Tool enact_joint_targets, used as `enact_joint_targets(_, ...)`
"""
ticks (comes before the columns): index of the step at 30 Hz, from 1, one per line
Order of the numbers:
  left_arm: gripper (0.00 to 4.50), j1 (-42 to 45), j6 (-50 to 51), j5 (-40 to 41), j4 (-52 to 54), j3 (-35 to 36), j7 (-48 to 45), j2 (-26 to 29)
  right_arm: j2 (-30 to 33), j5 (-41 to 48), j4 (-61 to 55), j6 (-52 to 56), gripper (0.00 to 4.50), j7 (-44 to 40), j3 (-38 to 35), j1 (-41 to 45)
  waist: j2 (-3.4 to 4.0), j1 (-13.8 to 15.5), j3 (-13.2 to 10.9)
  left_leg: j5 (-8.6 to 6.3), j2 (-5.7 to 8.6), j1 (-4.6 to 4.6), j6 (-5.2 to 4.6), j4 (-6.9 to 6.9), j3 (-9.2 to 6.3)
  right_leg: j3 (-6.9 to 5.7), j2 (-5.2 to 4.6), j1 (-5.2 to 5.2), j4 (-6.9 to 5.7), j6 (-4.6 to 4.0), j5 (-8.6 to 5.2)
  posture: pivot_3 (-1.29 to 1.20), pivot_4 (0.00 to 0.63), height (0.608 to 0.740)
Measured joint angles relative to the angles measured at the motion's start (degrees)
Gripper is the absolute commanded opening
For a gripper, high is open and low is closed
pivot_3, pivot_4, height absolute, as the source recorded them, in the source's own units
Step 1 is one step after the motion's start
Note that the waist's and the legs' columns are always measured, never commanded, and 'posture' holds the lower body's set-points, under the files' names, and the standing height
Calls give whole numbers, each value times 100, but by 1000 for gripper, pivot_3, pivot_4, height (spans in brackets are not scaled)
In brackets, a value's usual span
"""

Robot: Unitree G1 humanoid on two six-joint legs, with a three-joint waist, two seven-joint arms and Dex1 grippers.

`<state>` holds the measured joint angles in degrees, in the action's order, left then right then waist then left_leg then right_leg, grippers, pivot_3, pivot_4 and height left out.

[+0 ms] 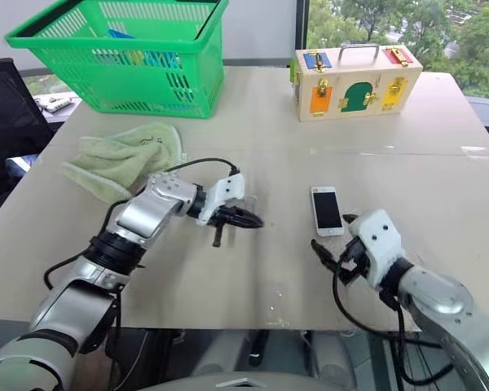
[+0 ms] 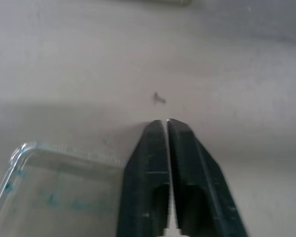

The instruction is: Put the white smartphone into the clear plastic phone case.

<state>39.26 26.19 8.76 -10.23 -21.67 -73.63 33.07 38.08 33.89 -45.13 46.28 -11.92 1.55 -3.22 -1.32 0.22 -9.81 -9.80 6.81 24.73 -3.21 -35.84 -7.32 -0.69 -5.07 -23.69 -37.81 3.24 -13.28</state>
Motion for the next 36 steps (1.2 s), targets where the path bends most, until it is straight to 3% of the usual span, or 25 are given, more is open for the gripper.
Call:
enact_joint_targets(5,3699,-216,42,444,396,667,-6,200,-660,-380,533,585,4500,471,548,845,13,-53,-6,1,0,-2,2,21,-3,-2,-1,-5,1,13,14,0,150,740)
enact_joint_targets(11,3699,-919,-128,683,654,1201,-160,921,-1336,-1083,1274,1160,4500,1178,690,1299,20,-86,-5,2,4,-10,3,45,18,18,-2,-15,6,14,15,0,150,740)
enact_joint_targets(19,3699,-1064,-658,263,197,1175,20,986,-1869,-1320,1478,1718,4500,1236,514,1517,21,-26,-1,1,4,-20,4,44,16,17,1,-11,6,15,16,0,150,740)
enact_joint_targets(20,3770,-1062,-725,210,115,1144,22,984,-1908,-1314,1487,1762,3961,1215,482,1539,22,-35,0,1,4,-22,4,46,17,18,1,-11,5,14,16,0,150,740)
enact_joint_targets(23,3770,-1009,-1141,-17,-227,1022,37,945,-1934,-1315,1496,1859,2936,1085,413,1575,21,-46,4,1,4,-24,4,47,16,17,1,-10,5,14,16,0,150,740)
enact_joint_targets(29,3770,-768,-1629,-237,-722,965,89,774,-1658,-1362,1296,1853,2935,854,369,1357,33,-1,20,1,4,-25,4,47,16,14,-1,-5,9,15,16,0,150,740)
enact_joint_targets(32,2952,-674,-1809,-277,-927,938,83,696,-1402,-1360,1097,1805,2934,660,250,1131,37,60,24,1,4,-23,3,47,15,12,-2,-5,10,16,16,0,150,740)
enact_joint_targets(36,1086,-563,-1915,-294,-1163,947,-54,668,-829,-1313,807,1552,2933,171,-116,590,46,75,29,0,6,-22,2,46,16,10,-6,-2,17,18,16,0,150,740)
